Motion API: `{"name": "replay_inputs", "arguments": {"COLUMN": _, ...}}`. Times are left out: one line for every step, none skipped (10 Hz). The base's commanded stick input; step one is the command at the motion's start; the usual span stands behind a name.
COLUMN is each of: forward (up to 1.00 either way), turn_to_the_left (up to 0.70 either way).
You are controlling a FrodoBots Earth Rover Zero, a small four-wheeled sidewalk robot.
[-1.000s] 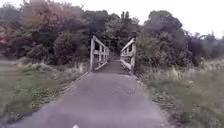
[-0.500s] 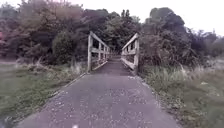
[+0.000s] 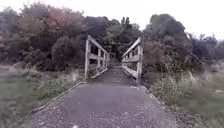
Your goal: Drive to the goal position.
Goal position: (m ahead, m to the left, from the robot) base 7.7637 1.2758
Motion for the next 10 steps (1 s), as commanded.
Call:
{"name": "replay_inputs", "arguments": {"forward": 0.85, "turn_to_the_left": 0.01}}
{"name": "replay_inputs", "arguments": {"forward": 0.85, "turn_to_the_left": 0.01}}
{"name": "replay_inputs", "arguments": {"forward": 0.85, "turn_to_the_left": 0.01}}
{"name": "replay_inputs", "arguments": {"forward": 0.85, "turn_to_the_left": 0.01}}
{"name": "replay_inputs", "arguments": {"forward": 0.85, "turn_to_the_left": 0.01}}
{"name": "replay_inputs", "arguments": {"forward": 0.85, "turn_to_the_left": 0.01}}
{"name": "replay_inputs", "arguments": {"forward": 0.85, "turn_to_the_left": 0.01}}
{"name": "replay_inputs", "arguments": {"forward": 0.85, "turn_to_the_left": 0.01}}
{"name": "replay_inputs", "arguments": {"forward": 0.85, "turn_to_the_left": 0.01}}
{"name": "replay_inputs", "arguments": {"forward": 0.85, "turn_to_the_left": 0.01}}
